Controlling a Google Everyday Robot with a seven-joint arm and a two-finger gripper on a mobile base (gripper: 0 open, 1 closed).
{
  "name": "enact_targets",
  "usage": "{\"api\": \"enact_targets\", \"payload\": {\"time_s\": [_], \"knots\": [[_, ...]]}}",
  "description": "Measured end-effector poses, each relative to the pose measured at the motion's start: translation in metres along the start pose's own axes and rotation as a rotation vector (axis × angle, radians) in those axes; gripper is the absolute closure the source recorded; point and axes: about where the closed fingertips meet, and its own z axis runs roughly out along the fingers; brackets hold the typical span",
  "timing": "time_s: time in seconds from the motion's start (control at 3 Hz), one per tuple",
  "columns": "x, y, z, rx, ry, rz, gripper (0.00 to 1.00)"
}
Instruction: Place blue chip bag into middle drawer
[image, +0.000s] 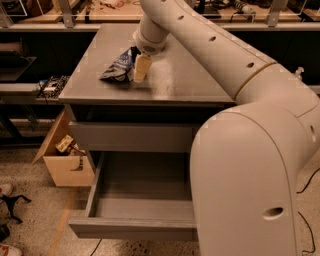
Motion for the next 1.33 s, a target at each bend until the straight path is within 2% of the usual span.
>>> {"api": "enact_targets", "payload": {"time_s": [0.67, 1.0, 1.33], "knots": [[0.007, 0.005, 0.001, -0.019, -0.029, 0.024, 0.65], [0.012, 0.006, -0.009, -0.01, -0.045, 0.047, 0.88], [0.035, 0.015, -0.026, -0.005, -0.023, 0.087, 1.0]]}}
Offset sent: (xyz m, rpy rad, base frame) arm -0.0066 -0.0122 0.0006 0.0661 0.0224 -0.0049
